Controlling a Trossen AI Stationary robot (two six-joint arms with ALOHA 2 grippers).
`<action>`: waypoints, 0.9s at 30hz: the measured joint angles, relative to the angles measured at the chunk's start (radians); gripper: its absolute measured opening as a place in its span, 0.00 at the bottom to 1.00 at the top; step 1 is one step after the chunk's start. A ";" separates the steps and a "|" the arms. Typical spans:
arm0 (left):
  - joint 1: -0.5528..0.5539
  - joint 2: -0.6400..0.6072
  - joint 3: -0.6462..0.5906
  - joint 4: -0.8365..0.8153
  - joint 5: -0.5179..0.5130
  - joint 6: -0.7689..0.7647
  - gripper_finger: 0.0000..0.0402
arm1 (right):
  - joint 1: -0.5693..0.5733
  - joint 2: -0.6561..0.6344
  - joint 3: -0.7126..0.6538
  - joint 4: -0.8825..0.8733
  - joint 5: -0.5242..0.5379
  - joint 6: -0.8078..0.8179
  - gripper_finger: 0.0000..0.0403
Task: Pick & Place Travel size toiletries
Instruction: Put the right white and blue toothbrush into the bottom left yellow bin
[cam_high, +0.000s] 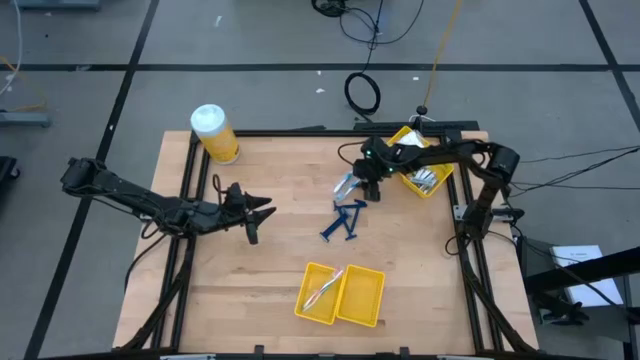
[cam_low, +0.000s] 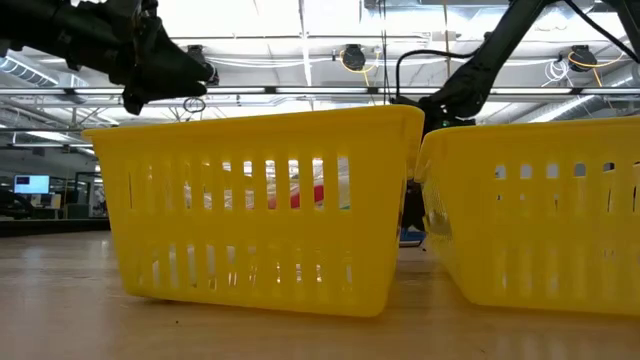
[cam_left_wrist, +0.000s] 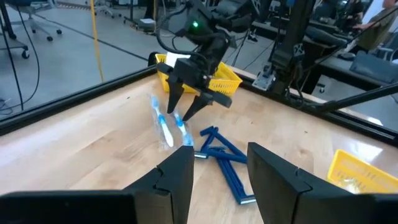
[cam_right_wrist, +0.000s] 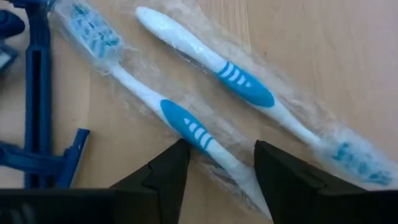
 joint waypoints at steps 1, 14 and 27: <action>0.000 0.000 0.000 -0.003 0.000 -0.003 0.37 | 0.002 0.000 0.000 -0.020 -0.001 0.016 0.43; 0.001 0.000 0.000 -0.005 0.000 -0.010 0.37 | 0.061 -0.126 -0.010 -0.082 0.034 0.133 0.05; 0.001 0.014 0.000 0.000 0.002 0.025 0.37 | 0.342 -0.511 -0.043 0.069 0.040 0.336 0.03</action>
